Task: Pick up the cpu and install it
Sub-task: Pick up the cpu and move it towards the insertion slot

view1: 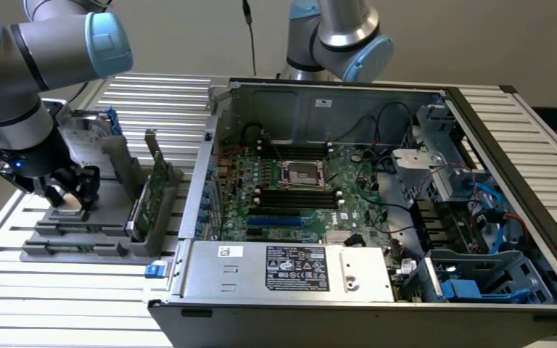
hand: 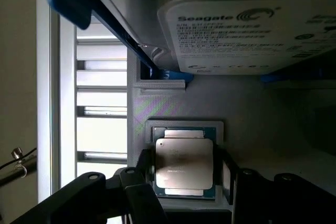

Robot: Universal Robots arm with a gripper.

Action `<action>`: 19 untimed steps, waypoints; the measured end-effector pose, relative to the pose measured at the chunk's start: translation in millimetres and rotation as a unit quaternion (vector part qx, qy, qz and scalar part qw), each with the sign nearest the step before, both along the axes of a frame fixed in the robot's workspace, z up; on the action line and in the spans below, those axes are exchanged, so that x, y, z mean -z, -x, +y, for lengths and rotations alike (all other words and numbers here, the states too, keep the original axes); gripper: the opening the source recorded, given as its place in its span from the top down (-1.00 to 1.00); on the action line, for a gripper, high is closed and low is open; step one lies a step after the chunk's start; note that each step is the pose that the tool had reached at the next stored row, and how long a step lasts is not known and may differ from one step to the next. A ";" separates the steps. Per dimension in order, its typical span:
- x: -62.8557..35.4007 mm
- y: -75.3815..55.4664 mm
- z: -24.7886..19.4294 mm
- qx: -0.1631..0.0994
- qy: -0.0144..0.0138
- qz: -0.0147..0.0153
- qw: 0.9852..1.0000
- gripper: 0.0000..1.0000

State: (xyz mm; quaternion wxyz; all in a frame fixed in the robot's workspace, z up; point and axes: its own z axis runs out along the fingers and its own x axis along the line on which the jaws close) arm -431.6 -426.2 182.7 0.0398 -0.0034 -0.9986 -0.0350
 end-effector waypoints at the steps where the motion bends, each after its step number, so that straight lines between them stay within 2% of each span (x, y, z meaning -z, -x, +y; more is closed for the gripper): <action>1: 0.0 0.0 0.0 0.000 0.000 0.000 1.000 -0.13; 12: 0.0 0.0 -0.1 0.000 -0.001 0.001 1.000 -0.09; 19: -3.2 0.0 -0.1 0.000 -0.007 0.001 1.000 -0.09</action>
